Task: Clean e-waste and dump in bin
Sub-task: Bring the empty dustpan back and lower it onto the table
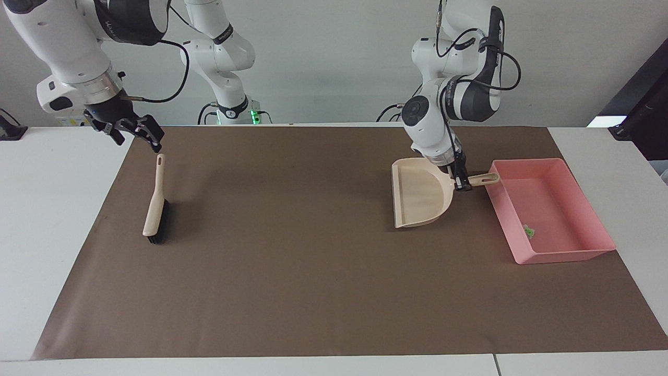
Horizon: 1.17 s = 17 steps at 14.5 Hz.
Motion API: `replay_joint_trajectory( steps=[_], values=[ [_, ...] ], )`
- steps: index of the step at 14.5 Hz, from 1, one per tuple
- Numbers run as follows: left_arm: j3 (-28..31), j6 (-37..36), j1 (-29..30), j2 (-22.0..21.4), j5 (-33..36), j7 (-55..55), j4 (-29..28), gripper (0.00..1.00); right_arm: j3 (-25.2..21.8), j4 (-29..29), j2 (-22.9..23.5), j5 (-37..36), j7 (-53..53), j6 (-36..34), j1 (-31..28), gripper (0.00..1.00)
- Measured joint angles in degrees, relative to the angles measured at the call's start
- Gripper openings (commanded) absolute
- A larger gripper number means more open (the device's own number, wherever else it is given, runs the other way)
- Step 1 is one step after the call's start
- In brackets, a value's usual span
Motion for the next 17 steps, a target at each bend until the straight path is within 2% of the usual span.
replay_joint_trajectory(
  steps=[5, 10, 11, 12, 15, 17],
  values=[
    [0.0, 3.8, -4.4, 5.1, -1.0, -7.3, 0.1, 0.0, 0.1, 0.3, -0.2, 0.0, 0.0, -0.2, 1.4, 1.0],
    [0.1, 3.8, -4.5, 5.2, -1.0, -7.6, 0.1, 0.03, 0.1, 0.4, -0.3, 0.0, 0.0, -0.9, 1.5, 1.0],
    [0.1, 3.8, -4.5, 5.2, -1.0, -7.6, 0.1, 0.16, 0.1, 0.4, -0.3, 0.0, 0.0, -0.9, 1.5, 1.0],
    [0.1, 3.8, -4.5, 5.2, -1.1, -7.6, 0.1, 0.38, 0.1, 0.4, -0.3, 0.0, 0.0, -0.9, 1.5, 1.0],
    [0.1, 3.8, -4.8, 5.1, -1.1, -7.6, 0.2, 0.9, 0.1, 0.4, -0.4, 0.0, 0.0, -1.2, 1.5, 1.0],
    [0.2, 3.1, -4.9, 4.3, -1.1, -7.8, 0.8, 0.97, 0.1, 0.4, -0.4, 0.0, 0.0, -1.2, 1.5, 1.0]
  ],
)
